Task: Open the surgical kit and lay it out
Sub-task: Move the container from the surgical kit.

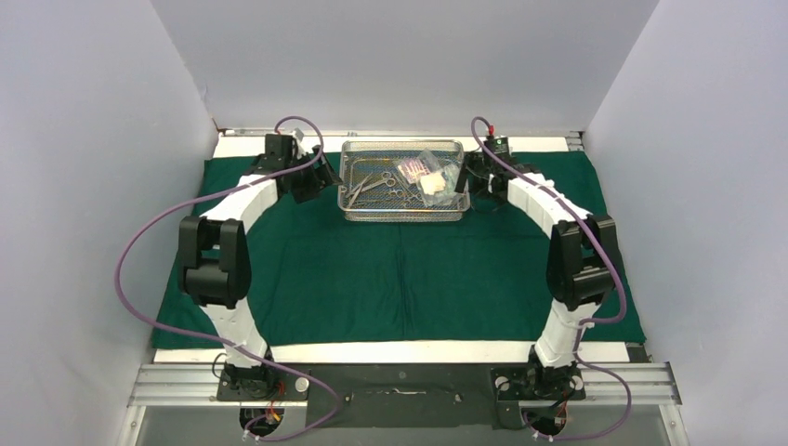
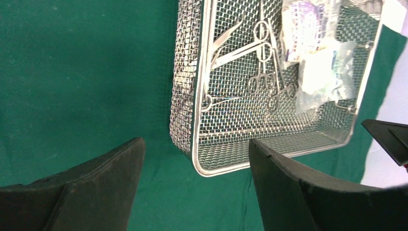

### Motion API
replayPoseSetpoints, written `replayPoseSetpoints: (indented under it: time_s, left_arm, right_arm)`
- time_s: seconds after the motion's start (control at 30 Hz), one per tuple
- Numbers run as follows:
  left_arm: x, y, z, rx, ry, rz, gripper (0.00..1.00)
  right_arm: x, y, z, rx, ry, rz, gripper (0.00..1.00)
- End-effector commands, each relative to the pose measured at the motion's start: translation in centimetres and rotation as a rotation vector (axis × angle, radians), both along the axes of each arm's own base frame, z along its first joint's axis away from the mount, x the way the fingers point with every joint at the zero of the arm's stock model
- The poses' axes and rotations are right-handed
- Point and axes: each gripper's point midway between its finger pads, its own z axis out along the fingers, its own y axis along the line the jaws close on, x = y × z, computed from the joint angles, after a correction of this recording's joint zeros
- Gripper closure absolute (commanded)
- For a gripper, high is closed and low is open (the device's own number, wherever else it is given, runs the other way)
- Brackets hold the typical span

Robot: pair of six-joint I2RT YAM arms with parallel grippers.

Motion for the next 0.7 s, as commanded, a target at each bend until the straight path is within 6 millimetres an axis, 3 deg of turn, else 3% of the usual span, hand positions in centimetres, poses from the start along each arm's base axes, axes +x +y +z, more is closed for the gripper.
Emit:
replayPoseSetpoints:
  time_s: [0.0,0.13,0.27,0.33,0.67]
  left_arm:
    - [1.7,0.2,1.3,0.080,-0.046,0.019,0.27]
    - [1.6,-1.0,0.7,0.070,-0.022,-0.022,0.41]
    - [1.2,-1.4,0.3,0.085,-0.002,-0.026,0.42]
    - [0.8,-1.4,-0.2,0.100,0.010,-0.018,0.42]
    - [-0.5,-1.8,-1.7,0.139,0.050,-0.031,0.44]
  right_arm:
    - [1.5,-2.2,0.4,-0.129,-0.035,-0.111,0.24]
    - [1.4,-0.3,-0.6,-0.135,-0.019,-0.005,0.31]
    - [1.0,1.1,-1.4,-0.130,0.010,0.064,0.44]
    - [0.9,1.1,-1.8,-0.142,0.027,0.057,0.51]
    - [0.5,-0.1,-2.7,-0.212,0.062,-0.002,0.71]
